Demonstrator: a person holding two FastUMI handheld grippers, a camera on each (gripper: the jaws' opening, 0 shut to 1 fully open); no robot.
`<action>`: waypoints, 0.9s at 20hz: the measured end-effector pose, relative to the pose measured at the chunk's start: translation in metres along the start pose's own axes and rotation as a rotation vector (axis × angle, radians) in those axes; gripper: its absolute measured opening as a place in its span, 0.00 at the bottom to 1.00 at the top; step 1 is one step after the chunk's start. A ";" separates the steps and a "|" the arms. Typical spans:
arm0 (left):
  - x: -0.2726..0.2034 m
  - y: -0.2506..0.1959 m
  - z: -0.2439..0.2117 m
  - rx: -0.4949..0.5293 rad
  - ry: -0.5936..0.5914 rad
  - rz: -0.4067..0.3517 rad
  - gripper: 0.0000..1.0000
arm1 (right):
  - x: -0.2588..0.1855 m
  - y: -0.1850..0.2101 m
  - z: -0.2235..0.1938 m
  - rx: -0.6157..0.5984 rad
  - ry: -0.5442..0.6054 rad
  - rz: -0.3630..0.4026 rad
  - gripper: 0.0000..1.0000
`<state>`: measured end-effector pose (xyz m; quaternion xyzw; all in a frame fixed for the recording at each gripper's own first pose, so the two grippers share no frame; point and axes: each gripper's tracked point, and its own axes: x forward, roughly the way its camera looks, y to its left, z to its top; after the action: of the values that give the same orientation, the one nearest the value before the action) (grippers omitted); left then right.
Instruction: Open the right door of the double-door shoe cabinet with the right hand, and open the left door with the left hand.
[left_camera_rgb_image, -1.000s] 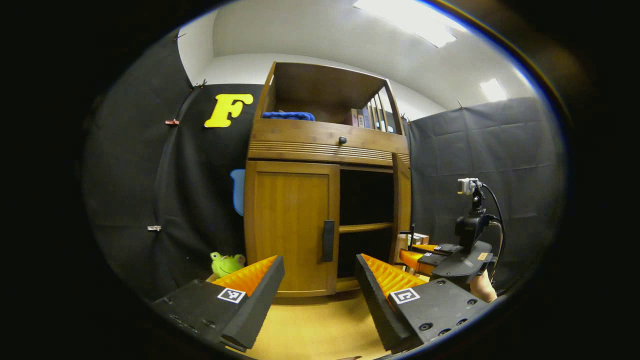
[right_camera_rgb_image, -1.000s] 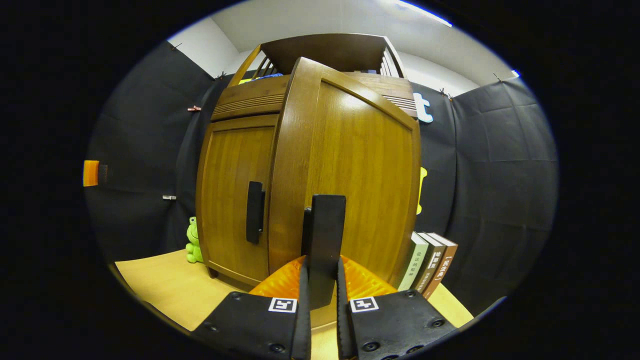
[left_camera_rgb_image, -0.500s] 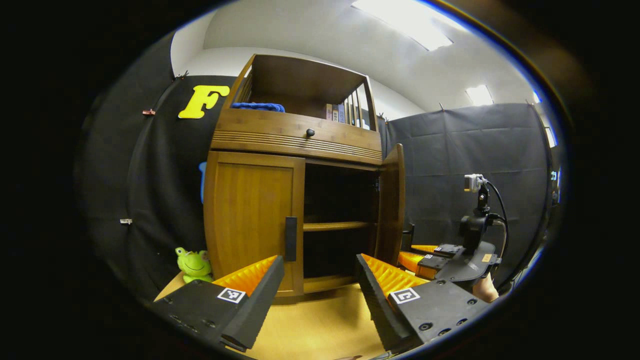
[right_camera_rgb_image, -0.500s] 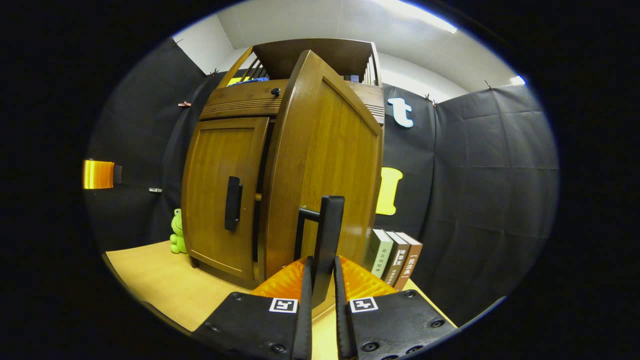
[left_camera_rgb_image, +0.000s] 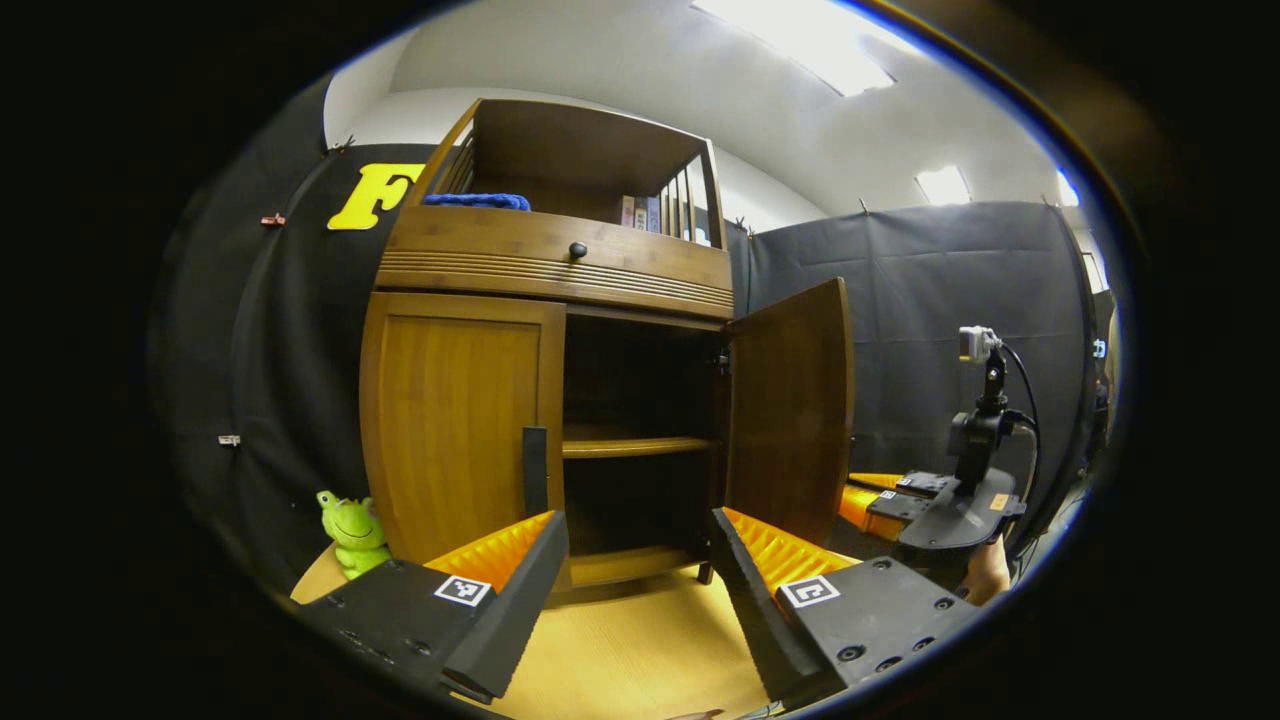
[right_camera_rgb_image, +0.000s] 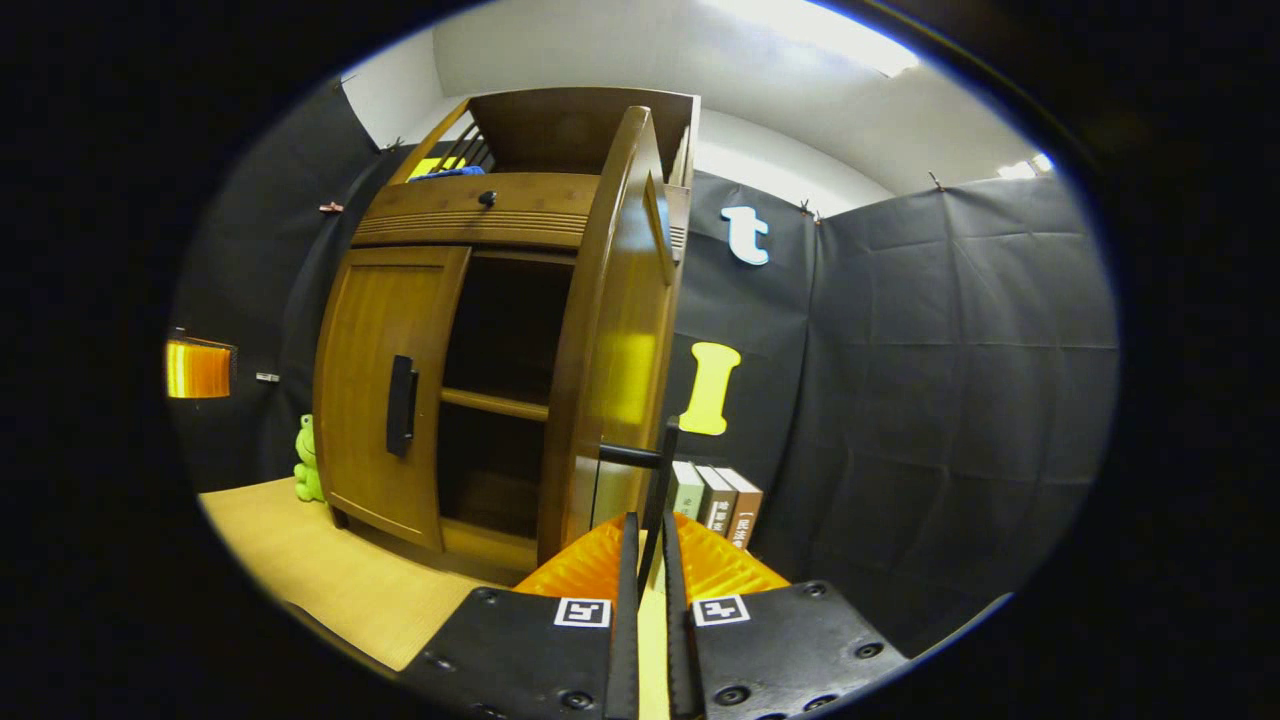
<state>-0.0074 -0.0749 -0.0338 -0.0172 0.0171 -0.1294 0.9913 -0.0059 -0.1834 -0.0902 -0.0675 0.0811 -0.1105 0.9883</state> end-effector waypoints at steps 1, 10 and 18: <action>0.002 -0.005 0.000 0.002 0.000 -0.012 0.86 | -0.003 -0.008 -0.003 0.001 0.006 -0.021 0.07; 0.024 -0.010 -0.010 0.024 -0.005 -0.003 0.86 | -0.044 -0.042 0.016 0.039 -0.032 -0.114 0.14; 0.047 0.020 -0.007 0.028 -0.044 0.074 0.86 | -0.062 0.010 0.051 0.072 -0.133 0.011 0.93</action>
<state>0.0430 -0.0680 -0.0435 -0.0055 -0.0060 -0.0927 0.9957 -0.0547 -0.1535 -0.0325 -0.0387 0.0114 -0.1030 0.9939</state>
